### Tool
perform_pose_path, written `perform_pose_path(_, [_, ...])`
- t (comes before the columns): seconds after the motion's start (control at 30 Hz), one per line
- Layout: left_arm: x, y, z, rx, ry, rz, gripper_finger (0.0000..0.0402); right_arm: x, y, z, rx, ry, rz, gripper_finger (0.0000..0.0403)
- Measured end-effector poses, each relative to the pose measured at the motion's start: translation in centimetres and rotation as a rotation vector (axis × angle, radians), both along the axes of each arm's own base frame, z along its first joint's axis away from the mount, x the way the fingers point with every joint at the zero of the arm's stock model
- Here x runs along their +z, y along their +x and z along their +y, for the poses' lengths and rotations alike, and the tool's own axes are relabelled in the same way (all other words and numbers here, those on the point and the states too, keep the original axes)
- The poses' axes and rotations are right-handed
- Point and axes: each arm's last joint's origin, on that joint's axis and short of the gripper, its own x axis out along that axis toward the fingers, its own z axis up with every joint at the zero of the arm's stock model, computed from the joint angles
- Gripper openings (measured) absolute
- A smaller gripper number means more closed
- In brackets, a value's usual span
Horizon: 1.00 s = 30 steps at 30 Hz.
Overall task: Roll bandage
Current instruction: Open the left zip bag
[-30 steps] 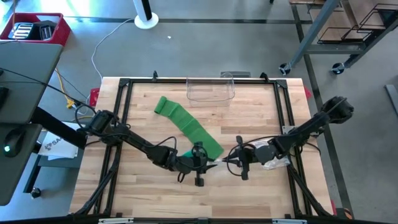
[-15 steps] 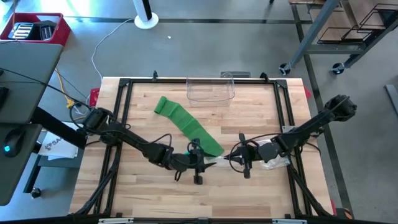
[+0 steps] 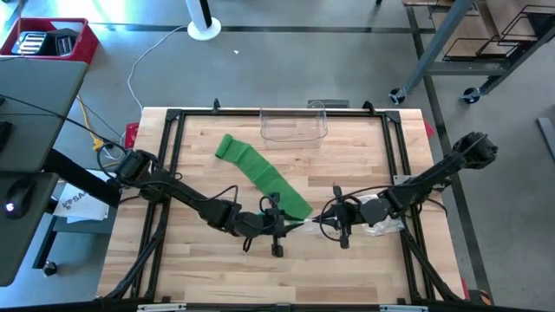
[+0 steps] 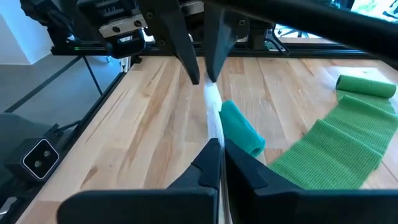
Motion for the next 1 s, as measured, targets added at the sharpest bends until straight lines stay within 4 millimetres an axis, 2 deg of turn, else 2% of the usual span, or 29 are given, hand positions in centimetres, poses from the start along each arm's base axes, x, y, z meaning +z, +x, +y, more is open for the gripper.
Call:
perform_pose_path(0.1, [-0.1,0.1,0.2,-0.005,-0.001,0.003,0.0006,0.0,0.0,0.0,0.0,0.0,0.001,0.0001])
perform_pose_path(0.47, [-1.1,0.9,1.1,0.022,-0.009,0.017,0.0007,0.0,0.0,0.0,0.001,0.0,0.0,0.0])
perform_pose_path(0.63, [-1.0,0.9,1.4,0.048,0.0,0.015,0.0022,0.0,0.0,0.0,0.003,0.001,-0.001,0.0])
perform_pose_path(0.87, [-1.1,0.9,1.3,0.051,0.019,0.02,0.007,0.0,0.0,0.1,0.004,0.002,-0.003,0.0])
perform_pose_path(1.0, [-1.1,0.7,0.9,0.041,0.023,0.023,0.0071,0.0,0.0,0.1,0.004,0.002,-0.003,0.0])
